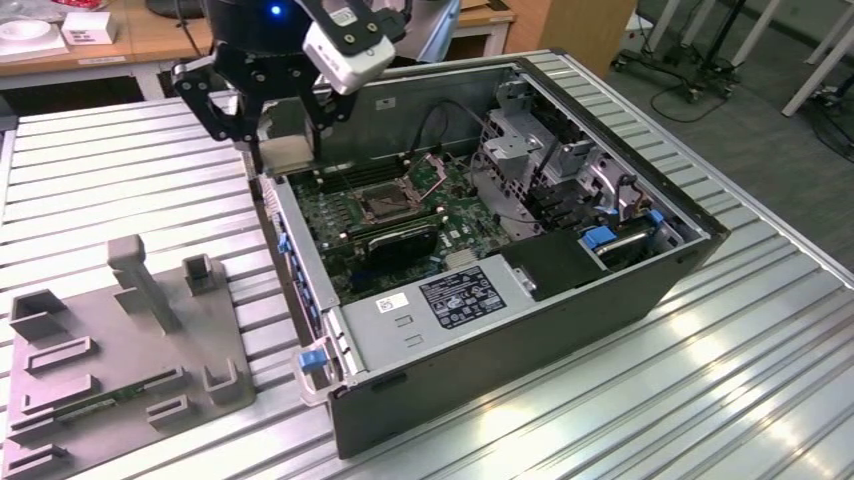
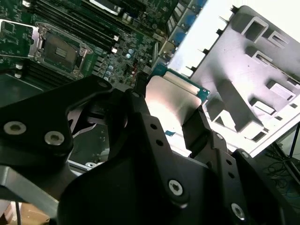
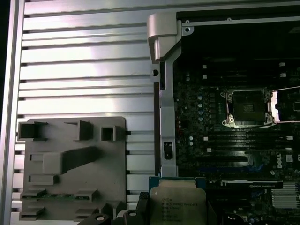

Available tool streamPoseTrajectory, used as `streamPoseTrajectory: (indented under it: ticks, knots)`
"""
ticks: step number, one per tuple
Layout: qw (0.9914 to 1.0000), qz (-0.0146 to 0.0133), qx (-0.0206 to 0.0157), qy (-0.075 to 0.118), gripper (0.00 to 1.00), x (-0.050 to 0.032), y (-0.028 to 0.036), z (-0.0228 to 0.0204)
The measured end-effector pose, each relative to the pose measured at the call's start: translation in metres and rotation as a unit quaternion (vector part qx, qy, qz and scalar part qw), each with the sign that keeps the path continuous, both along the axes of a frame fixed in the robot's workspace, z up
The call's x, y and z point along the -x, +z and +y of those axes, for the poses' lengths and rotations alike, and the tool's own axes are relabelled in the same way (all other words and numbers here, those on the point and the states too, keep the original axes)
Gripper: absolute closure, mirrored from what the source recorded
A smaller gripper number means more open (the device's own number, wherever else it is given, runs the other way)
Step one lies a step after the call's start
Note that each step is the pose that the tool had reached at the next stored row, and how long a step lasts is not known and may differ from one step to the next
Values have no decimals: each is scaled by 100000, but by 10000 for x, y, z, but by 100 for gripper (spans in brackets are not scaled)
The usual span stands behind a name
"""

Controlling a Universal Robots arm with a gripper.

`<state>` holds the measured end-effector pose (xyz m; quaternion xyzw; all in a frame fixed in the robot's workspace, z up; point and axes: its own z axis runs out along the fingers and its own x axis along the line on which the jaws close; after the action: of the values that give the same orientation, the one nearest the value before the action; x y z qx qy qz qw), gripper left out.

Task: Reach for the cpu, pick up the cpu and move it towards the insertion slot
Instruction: 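Pick up the cpu and move it towards the insertion slot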

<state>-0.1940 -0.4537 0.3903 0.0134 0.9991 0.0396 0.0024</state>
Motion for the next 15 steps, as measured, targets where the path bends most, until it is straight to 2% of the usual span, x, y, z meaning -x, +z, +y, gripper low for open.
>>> streamPoseTrajectory:
  ticks: [3, 7, 9, 15]
  knots:
    - [100000, -1, -3, -30, 45, -71, -2, 1]
    - [100000, -4, -6, -45, 45, -104, -3, 0]
    - [100000, -3, -2, -45, 45, -156, -2, 1]
    - [100000, -4, -4, -37, 45, -165, -2, 1]
